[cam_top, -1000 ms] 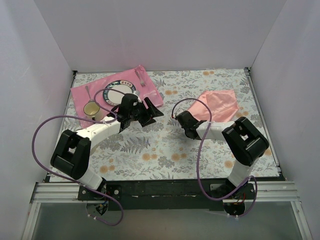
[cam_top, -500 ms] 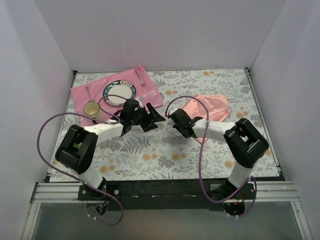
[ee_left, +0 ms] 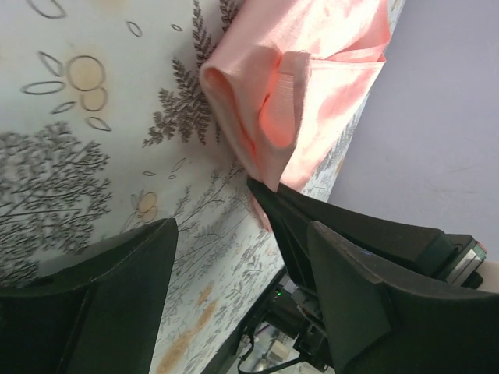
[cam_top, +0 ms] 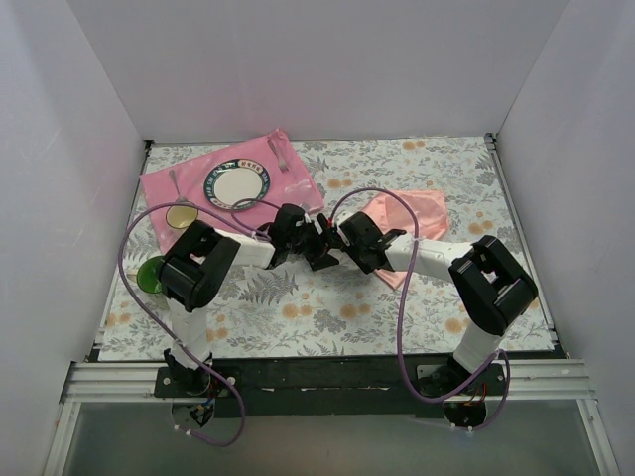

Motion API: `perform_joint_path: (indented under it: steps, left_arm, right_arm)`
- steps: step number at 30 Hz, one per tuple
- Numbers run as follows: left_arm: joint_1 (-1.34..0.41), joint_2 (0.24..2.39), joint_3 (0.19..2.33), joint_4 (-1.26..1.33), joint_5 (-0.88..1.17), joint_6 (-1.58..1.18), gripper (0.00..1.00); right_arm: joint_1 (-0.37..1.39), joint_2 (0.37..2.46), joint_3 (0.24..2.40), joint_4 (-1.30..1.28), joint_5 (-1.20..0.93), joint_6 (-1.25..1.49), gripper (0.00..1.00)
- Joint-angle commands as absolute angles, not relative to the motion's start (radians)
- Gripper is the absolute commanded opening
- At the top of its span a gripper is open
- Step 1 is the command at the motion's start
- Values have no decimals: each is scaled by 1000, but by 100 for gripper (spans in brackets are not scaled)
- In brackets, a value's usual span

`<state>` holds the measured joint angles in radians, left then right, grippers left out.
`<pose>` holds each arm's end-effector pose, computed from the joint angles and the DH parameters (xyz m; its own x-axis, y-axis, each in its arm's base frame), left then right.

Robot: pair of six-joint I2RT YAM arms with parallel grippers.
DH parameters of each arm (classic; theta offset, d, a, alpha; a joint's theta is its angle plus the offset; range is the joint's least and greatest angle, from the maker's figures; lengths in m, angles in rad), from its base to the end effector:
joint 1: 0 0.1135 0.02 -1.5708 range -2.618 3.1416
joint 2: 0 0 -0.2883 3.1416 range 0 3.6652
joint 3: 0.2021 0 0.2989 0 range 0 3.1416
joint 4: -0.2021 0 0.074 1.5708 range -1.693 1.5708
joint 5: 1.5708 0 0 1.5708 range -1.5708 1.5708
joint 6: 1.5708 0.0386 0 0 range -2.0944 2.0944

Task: Fold the napkin, place the utensils inside, and roll it up
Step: Roll the napkin with the utensil

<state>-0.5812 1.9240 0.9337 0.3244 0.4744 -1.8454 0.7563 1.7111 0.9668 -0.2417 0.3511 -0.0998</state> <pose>0.3377 -0.2430 0.1051 -0.6191 -0.6178 0.4849 -0.7108 0.1783 -0.6804 0.2835 0.2492 0.1528 -0.5531 -0.6504 -0.5207 -0.5642 0.7522 -0.3404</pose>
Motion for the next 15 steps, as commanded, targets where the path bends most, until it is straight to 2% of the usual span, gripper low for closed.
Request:
perform_joint_path:
  steps: [1, 9, 15]
  left_arm:
    - [-606, 1948, 972, 368, 439, -1891, 68]
    - [-634, 2080, 1048, 325, 408, -1974, 62]
    - [-635, 2117, 1063, 334, 380, -1999, 54]
  right_arm:
    - [741, 1660, 977, -259, 290, -71, 6]
    - [719, 1629, 957, -242, 276, -57, 7]
    - [716, 1618, 951, -232, 268, -63, 8]
